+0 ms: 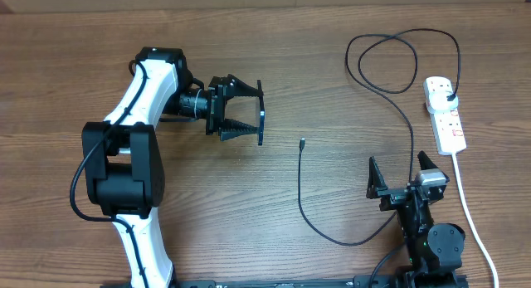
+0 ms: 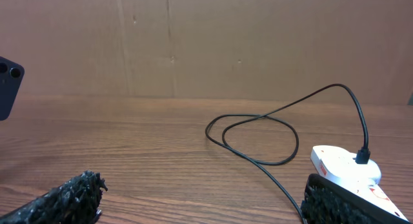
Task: Plug charger to phone and switch on socket
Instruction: 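Lift the phone with the left gripper and rotate it upright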
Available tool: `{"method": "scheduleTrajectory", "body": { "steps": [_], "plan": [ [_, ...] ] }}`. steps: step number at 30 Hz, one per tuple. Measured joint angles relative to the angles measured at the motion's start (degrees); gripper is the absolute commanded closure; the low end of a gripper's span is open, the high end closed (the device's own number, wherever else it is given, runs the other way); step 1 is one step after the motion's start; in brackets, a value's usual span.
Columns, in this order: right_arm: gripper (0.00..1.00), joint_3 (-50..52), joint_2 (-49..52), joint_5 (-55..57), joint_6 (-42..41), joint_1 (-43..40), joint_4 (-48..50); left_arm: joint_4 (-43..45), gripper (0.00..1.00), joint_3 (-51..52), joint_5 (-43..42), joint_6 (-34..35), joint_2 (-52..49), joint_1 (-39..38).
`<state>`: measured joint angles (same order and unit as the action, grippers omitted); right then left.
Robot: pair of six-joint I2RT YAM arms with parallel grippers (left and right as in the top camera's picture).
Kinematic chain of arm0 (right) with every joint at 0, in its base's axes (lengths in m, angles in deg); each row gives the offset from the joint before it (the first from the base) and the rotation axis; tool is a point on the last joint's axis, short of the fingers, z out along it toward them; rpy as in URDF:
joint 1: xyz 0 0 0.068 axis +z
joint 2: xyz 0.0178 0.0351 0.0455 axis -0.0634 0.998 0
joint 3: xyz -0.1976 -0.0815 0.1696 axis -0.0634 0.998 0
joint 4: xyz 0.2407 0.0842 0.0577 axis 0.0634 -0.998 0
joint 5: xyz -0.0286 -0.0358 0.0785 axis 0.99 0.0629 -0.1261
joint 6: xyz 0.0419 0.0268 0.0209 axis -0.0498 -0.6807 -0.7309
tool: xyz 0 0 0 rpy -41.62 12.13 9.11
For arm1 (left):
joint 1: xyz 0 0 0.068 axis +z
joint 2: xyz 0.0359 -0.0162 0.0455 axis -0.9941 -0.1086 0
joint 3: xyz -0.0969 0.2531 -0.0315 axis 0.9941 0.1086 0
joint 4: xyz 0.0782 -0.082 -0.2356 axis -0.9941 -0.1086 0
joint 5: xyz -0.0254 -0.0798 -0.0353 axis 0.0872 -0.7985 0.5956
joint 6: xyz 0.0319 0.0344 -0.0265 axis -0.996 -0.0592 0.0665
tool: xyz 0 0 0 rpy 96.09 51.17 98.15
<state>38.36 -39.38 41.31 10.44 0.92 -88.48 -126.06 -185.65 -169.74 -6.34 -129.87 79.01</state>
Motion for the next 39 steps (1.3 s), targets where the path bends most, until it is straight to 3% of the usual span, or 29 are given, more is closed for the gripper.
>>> {"method": "scheduleTrajectory", "body": {
  "steps": [39],
  "plan": [
    [0.00, 0.00, 0.00, 0.00, 0.02, 0.00, 0.02, 0.00, 0.25, 0.00, -2.14, -1.07, 0.00, 0.00]
  ]
}}
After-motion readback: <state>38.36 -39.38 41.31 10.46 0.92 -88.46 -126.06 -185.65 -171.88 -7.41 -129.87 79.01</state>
